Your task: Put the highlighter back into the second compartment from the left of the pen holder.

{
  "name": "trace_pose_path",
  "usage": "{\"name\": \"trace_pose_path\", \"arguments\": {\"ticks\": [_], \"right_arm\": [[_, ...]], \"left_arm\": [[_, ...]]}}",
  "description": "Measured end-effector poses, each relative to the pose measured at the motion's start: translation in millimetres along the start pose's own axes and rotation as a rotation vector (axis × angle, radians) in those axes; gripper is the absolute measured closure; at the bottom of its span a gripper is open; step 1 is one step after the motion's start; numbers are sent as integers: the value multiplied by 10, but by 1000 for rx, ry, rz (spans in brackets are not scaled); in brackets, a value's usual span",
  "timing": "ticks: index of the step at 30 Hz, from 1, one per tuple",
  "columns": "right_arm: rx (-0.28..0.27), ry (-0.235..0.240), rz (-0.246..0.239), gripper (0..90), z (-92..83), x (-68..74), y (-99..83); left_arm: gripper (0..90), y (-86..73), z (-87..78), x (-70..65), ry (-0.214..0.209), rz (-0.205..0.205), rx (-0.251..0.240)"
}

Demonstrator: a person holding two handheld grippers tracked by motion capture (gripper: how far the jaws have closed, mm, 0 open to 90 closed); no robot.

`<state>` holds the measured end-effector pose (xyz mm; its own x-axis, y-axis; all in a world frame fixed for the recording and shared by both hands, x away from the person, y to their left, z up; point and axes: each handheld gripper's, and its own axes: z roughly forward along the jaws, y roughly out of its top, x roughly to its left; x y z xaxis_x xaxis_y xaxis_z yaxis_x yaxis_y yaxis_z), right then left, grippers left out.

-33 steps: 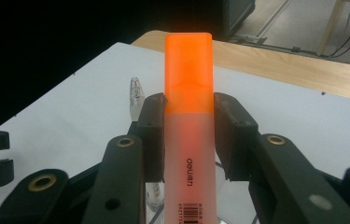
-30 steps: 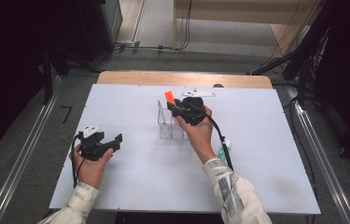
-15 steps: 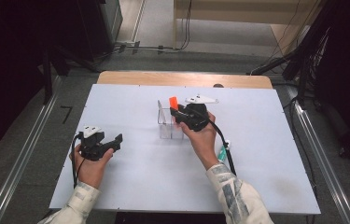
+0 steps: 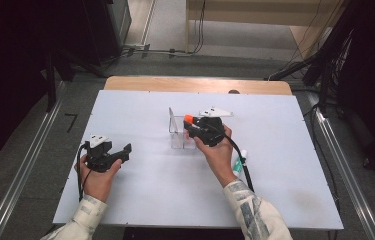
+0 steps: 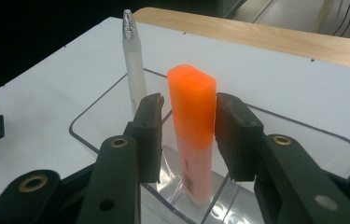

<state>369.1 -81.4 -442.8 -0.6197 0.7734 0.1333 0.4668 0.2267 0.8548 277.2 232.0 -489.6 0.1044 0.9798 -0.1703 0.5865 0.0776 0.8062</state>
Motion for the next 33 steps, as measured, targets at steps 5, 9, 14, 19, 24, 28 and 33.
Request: {"name": "trace_pose_path", "arguments": {"ticks": [5,9,14,19,24,28,33], "right_arm": [[-5,-3,-3,572,-27,22,6],[-16,-9,-4,527,-81,28,6],[-32,-19,-16,479,-207,50,-18],[-43,-25,-15,430,-374,13,-78],[-54,-34,4,381,-540,-69,-211],[-48,-50,10,357,-616,-145,-282],[-32,-68,5,312,-678,-214,-383]], "left_arm": [[260,0,-3,3,1,-2,-2],[260,0,-1,2,0,0,1],[260,-1,0,6,-1,-2,0],[260,-2,1,-3,-2,-2,0],[260,-5,2,-1,1,-3,0],[260,-2,3,-9,-1,-3,1],[260,1,-3,-5,1,-2,-1]]}}
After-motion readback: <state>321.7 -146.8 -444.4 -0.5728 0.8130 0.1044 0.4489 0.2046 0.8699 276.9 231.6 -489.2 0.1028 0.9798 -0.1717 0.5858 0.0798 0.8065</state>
